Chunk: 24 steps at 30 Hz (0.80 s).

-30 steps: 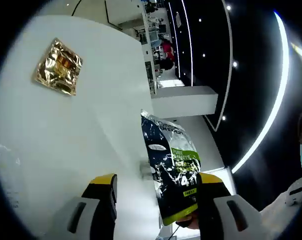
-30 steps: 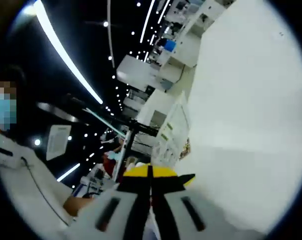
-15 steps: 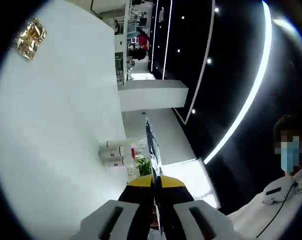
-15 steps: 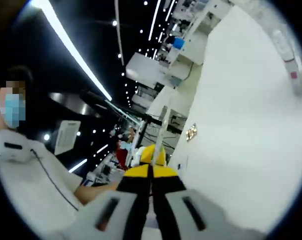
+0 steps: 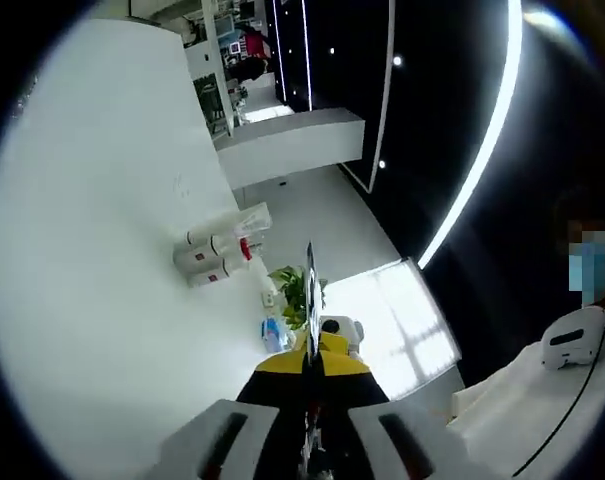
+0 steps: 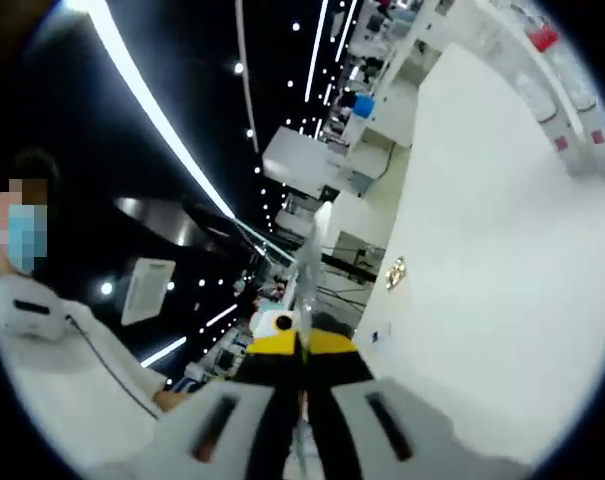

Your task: Arrange the skincare products in the storage area until every visible bottle or jar stands upright without overlapping.

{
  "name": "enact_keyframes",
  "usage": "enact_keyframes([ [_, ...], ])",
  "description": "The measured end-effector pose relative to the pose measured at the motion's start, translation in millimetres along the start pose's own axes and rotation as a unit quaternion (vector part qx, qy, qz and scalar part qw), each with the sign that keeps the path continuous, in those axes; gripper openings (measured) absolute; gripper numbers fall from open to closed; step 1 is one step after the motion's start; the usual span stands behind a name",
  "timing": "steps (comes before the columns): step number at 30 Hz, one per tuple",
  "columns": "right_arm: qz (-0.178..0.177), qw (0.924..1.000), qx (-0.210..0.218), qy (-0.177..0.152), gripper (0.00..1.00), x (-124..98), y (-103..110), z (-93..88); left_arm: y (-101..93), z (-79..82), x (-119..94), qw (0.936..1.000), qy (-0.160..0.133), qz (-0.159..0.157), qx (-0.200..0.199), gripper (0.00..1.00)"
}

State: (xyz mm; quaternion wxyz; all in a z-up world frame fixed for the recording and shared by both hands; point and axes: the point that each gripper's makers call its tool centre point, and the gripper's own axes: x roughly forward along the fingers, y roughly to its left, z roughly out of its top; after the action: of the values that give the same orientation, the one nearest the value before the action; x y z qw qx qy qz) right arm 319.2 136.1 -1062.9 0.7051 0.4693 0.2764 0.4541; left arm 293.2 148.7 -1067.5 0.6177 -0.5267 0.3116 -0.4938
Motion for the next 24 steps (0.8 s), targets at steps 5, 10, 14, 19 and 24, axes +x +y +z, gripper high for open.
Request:
enact_keyframes([
  [5,0.004,0.9997,0.003,-0.023,0.00,-4.4,7.1,7.0,-3.9,-22.9,0.2,0.9973,0.067,0.012,0.025,0.04],
  [10,0.009,0.9996,-0.018,-0.020,0.16,-1.1,12.4,7.2,-9.9,-30.8,-2.8,0.9966,0.082,-0.004,0.004,0.01],
  [14,0.005,0.9996,-0.022,-0.015,0.02,1.0,11.7,9.3,-9.0,-43.3,-6.4,0.9934,0.114,0.004,-0.004,0.01],
  [19,0.003,0.9996,-0.019,-0.019,0.01,9.9,13.6,17.8,-9.2,-26.3,-12.8,0.9966,0.081,0.009,0.016,0.04],
  [24,-0.002,0.9993,-0.029,-0.023,0.01,15.6,9.2,19.5,-3.9,-20.5,-16.8,0.9974,0.071,0.008,-0.012,0.02],
])
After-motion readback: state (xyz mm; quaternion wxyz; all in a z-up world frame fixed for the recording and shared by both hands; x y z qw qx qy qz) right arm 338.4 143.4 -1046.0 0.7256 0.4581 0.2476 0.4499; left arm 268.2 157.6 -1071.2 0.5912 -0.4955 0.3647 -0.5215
